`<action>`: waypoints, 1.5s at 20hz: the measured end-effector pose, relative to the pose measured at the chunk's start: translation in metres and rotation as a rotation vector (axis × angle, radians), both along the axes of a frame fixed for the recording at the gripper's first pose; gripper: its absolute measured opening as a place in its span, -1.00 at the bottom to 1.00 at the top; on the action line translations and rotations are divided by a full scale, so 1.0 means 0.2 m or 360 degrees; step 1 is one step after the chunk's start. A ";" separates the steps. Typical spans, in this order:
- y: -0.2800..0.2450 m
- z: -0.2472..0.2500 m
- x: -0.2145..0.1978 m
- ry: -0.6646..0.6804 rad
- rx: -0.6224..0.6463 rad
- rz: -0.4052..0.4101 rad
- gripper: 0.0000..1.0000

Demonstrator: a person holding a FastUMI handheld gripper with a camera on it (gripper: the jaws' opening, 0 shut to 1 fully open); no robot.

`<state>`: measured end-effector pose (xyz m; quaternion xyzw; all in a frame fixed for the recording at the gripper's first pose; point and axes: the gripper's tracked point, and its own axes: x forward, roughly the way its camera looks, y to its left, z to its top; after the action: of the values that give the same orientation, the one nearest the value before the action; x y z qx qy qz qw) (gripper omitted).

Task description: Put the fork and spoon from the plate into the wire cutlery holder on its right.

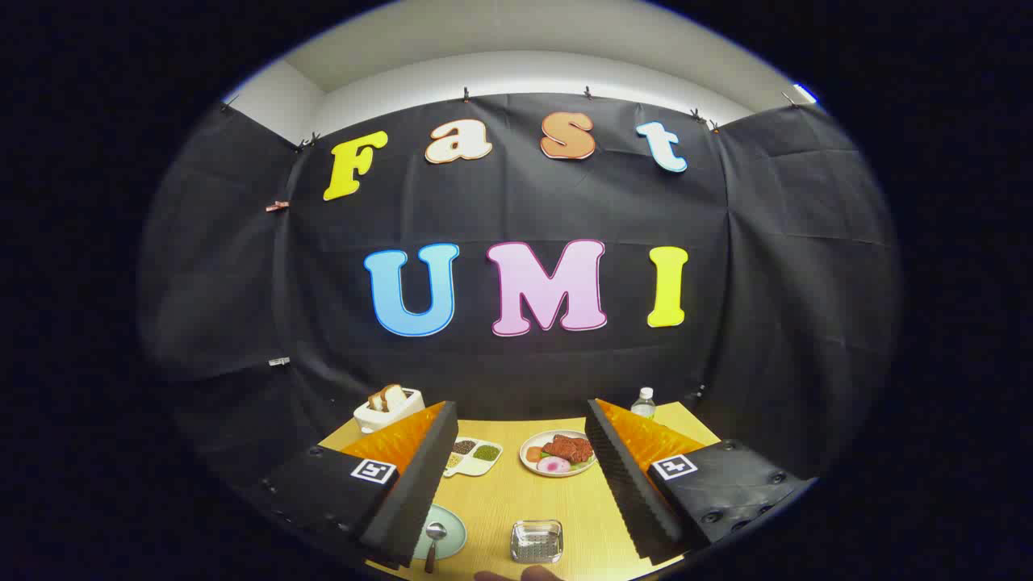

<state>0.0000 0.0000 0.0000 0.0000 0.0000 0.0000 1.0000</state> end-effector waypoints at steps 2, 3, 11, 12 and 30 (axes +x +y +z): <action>0.04 -0.01 0.01 0.0013 0.0003 0.0034 0.97; 0.06 -0.02 0.01 0.0018 0.0005 0.0055 0.97; 0.09 -0.07 0.02 0.0049 -0.0034 0.0033 0.97; 0.10 -0.08 0.02 0.0062 -0.0031 0.0025 0.97; 0.37 -0.40 0.08 0.0250 -0.0118 0.0002 0.96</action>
<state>0.0167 0.0747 -0.0795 -0.0372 0.0784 0.0008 0.9962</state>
